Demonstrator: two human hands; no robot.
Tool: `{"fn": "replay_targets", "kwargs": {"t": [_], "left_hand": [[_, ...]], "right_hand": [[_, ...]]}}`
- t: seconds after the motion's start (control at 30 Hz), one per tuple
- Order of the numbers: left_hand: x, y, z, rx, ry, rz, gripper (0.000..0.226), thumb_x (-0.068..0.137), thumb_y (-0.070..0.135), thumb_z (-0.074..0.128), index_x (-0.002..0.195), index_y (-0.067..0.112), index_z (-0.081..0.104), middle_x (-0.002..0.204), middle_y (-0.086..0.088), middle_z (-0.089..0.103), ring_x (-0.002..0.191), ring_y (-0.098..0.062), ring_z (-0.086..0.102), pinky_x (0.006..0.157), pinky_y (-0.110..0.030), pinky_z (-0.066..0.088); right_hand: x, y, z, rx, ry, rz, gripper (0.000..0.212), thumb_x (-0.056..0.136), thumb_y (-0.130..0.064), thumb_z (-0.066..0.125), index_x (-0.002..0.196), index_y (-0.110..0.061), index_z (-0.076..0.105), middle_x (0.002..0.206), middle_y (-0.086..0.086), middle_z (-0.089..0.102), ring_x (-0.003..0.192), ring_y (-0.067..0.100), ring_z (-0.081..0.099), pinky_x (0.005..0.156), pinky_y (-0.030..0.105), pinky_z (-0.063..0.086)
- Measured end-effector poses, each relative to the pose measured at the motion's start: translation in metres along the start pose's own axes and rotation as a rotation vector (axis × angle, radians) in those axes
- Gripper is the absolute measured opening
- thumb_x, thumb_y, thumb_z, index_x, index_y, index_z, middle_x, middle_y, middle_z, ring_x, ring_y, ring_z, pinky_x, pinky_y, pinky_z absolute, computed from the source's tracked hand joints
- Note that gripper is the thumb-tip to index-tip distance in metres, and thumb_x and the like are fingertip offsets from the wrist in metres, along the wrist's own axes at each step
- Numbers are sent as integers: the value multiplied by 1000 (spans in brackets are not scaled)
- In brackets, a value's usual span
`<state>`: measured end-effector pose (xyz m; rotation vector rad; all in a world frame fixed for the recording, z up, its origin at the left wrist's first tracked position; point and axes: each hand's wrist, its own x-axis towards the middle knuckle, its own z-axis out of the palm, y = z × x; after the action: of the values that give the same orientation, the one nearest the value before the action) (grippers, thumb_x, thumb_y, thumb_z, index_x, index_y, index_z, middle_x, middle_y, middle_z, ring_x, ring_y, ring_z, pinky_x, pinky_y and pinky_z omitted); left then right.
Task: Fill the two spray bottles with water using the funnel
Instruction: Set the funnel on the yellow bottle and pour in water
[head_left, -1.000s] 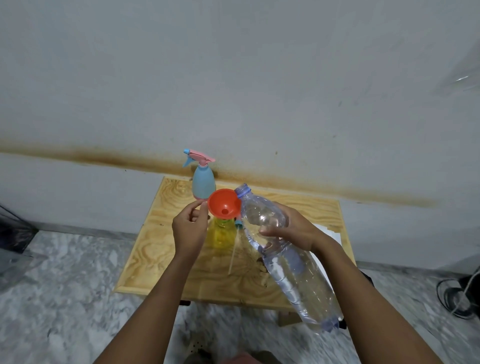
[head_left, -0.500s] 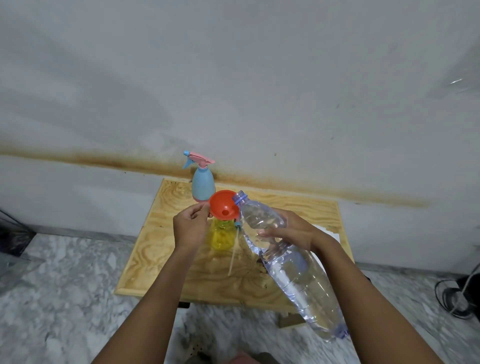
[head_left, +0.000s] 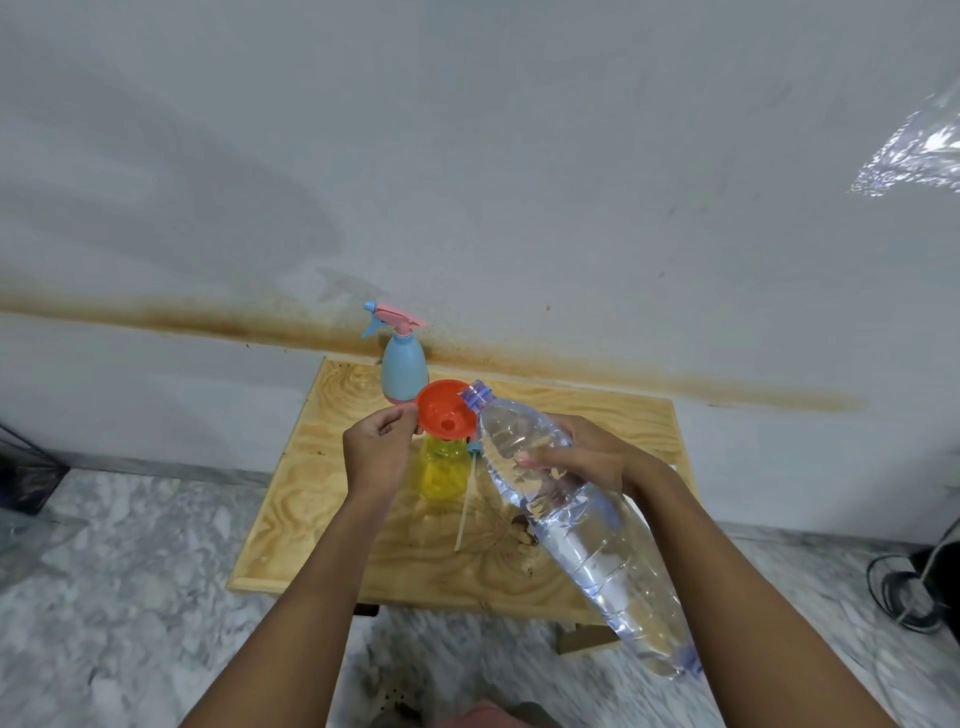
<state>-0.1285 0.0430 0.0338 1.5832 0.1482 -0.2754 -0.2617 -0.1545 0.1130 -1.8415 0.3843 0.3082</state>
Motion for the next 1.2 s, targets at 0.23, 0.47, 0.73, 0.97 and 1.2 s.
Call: {"fn": "replay_targets", "kwargs": {"t": [0.23, 0.47, 0.73, 0.97, 1.2], "left_hand": [[0, 0, 1, 4, 3, 2, 12, 90, 23, 72, 94, 14, 79, 83, 6, 76, 73, -1, 66, 75, -24, 55], [0, 0, 0, 13, 12, 11, 14, 90, 23, 72, 96, 13, 79, 86, 5, 76, 75, -2, 66, 75, -24, 55], [-1, 0, 0, 13, 13, 20, 14, 90, 22, 72, 97, 12, 79, 86, 5, 77, 73, 0, 67, 76, -24, 56], [-3, 1, 1, 18, 12, 27, 12, 90, 22, 72, 96, 14, 79, 84, 5, 76, 73, -1, 67, 77, -25, 57], [-5, 1, 0, 4, 11, 27, 11, 90, 21, 72, 96, 15, 79, 84, 3, 76, 71, -1, 66, 78, -26, 56]], "right_hand": [[-5, -6, 1, -6, 15, 7, 31, 84, -33, 77, 112, -36, 64, 95, -1, 77, 80, 38, 74, 63, 32, 60], [-9, -8, 0, 0, 18, 21, 30, 84, -33, 76, 112, -37, 65, 95, -5, 77, 79, 33, 74, 58, 24, 55], [-12, -10, -1, -10, 4, 12, 36, 87, -32, 75, 121, -33, 63, 107, 1, 76, 77, 18, 75, 60, 24, 56], [-13, -11, -1, -33, 3, -3, 28, 86, -34, 74, 112, -40, 63, 105, 0, 76, 75, 18, 74, 60, 22, 54], [-10, -6, -1, -36, 19, 17, 35, 83, -37, 77, 116, -37, 63, 106, -4, 75, 84, 13, 75, 64, 28, 59]]}}
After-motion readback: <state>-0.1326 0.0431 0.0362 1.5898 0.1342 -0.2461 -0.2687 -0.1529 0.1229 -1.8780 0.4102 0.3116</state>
